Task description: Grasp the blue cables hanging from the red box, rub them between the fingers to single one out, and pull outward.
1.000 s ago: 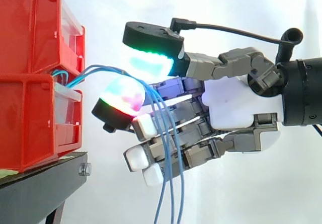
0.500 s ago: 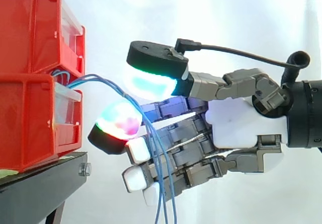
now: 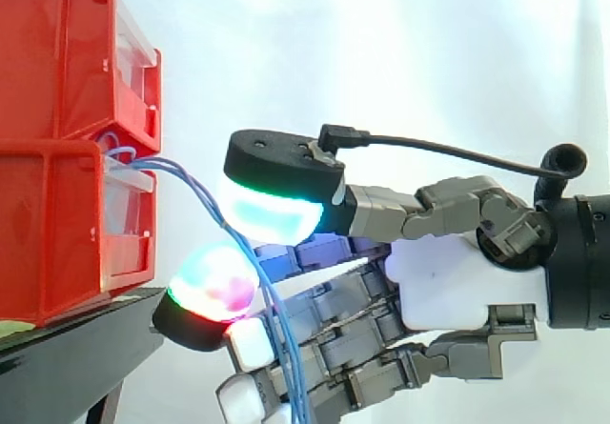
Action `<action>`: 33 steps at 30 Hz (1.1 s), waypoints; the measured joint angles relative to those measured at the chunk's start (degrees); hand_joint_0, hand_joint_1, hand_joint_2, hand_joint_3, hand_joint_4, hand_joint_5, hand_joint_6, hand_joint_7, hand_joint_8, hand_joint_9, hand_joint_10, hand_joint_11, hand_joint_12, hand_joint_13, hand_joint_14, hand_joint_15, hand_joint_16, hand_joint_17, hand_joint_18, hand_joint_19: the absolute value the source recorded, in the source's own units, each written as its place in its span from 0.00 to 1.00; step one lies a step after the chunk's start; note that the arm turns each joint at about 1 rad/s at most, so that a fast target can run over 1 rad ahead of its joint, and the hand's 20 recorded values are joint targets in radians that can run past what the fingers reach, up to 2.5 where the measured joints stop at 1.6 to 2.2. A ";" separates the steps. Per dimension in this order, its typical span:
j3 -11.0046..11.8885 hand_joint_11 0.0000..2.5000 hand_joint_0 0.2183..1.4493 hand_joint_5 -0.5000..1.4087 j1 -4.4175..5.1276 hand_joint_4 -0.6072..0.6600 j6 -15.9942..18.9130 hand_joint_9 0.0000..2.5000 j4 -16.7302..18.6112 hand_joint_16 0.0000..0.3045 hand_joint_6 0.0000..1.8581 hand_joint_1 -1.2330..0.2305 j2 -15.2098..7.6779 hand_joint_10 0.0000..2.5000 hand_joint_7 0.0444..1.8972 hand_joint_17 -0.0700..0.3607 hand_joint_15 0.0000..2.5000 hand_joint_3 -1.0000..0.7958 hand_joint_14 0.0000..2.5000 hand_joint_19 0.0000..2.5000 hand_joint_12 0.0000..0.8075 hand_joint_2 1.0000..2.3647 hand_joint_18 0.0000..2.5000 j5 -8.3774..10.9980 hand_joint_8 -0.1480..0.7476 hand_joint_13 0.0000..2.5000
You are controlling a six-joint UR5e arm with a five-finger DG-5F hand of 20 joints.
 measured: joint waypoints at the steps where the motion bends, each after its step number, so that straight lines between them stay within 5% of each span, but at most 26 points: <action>1: 0.35 0.27 0.29 0.20 0.03 0.61 0.62 0.37 -0.39 0.14 0.37 0.39 -0.04 0.01 0.55 0.39 0.23 0.32 0.01 0.22 0.43 0.00 0.26 -0.03 0.44 0.31; 12: 5.08 0.29 0.31 0.17 0.10 0.64 2.82 0.35 -6.14 0.14 0.47 0.36 -0.08 0.01 0.44 0.39 0.24 0.35 0.01 0.22 0.42 0.01 0.27 -0.17 0.46 0.32; 33: 5.43 0.29 0.28 0.18 0.08 0.61 2.97 0.38 -6.36 0.15 0.46 0.42 -0.06 0.01 0.46 0.40 0.23 0.32 0.01 0.22 0.43 0.00 0.28 -0.21 0.46 0.33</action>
